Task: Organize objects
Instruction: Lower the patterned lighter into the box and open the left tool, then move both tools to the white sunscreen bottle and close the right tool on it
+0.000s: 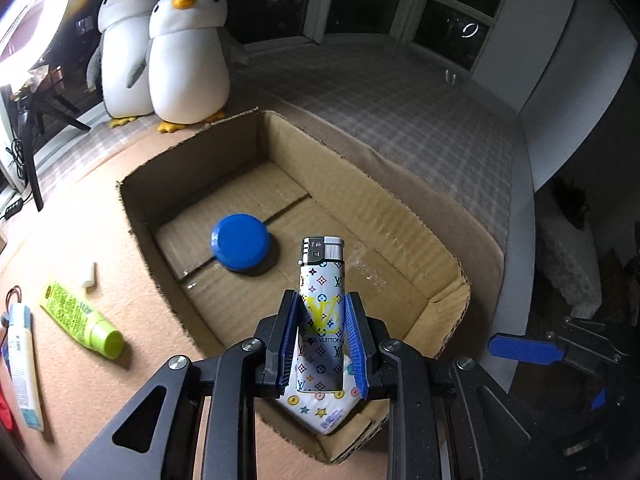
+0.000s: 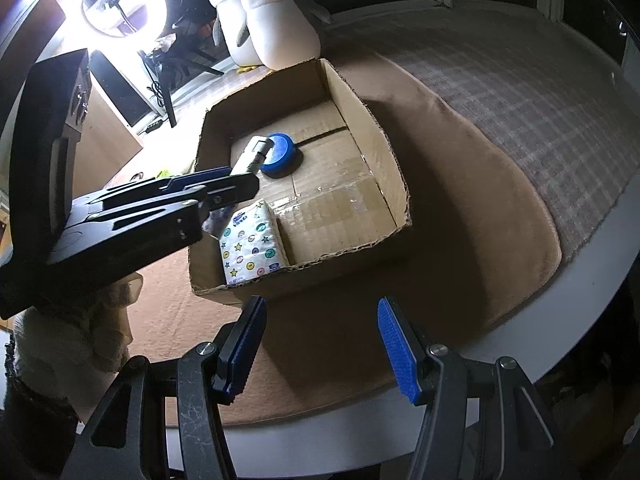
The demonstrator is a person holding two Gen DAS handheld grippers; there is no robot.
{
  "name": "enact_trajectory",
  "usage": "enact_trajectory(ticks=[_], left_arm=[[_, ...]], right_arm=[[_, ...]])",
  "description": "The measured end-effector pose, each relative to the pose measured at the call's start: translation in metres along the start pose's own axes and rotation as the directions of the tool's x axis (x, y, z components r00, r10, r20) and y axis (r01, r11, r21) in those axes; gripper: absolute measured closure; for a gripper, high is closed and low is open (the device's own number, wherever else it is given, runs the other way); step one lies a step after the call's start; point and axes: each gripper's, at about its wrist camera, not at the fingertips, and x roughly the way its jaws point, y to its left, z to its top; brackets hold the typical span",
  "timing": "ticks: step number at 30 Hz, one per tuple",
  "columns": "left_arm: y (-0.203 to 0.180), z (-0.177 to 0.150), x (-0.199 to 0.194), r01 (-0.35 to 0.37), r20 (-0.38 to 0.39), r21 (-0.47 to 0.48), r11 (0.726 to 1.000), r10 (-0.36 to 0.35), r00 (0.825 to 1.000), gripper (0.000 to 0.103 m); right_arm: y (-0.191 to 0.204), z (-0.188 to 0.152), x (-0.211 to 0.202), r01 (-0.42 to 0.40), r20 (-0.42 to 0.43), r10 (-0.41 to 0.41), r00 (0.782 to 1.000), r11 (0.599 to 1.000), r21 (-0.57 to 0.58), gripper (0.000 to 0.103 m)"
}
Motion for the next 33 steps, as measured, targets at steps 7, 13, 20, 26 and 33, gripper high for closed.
enact_trajectory(ticks=[7, 13, 20, 26, 33], left_arm=[[-0.001, -0.001, 0.009, 0.017, -0.017, -0.005, 1.0, -0.017, 1.0, 0.077], [0.012, -0.006, -0.003, 0.011, 0.001, -0.037, 0.999, -0.011, 1.0, 0.076], [0.053, -0.024, -0.045, -0.027, 0.052, -0.117, 0.993, 0.033, 0.998, 0.076], [0.112, -0.056, -0.085, -0.083, 0.074, -0.228, 0.97, 0.103, 0.992, 0.076], [0.192, -0.107, -0.128, -0.163, 0.065, -0.353, 0.921, 0.199, 0.978, 0.057]], right_arm=[[0.001, 0.001, 0.002, 0.0, -0.01, 0.0, 1.0, 1.0, -0.005, 0.049], [0.008, 0.001, 0.003, -0.006, -0.019, 0.006, 1.0, 1.0, -0.017, 0.049], [0.035, 0.006, 0.006, -0.042, -0.021, 0.04, 0.999, 0.998, -0.056, 0.049], [0.082, 0.009, 0.014, -0.097, -0.035, 0.093, 0.995, 0.987, -0.127, 0.045], [0.145, 0.016, 0.029, -0.138, -0.035, 0.134, 0.99, 0.965, -0.224, 0.042]])
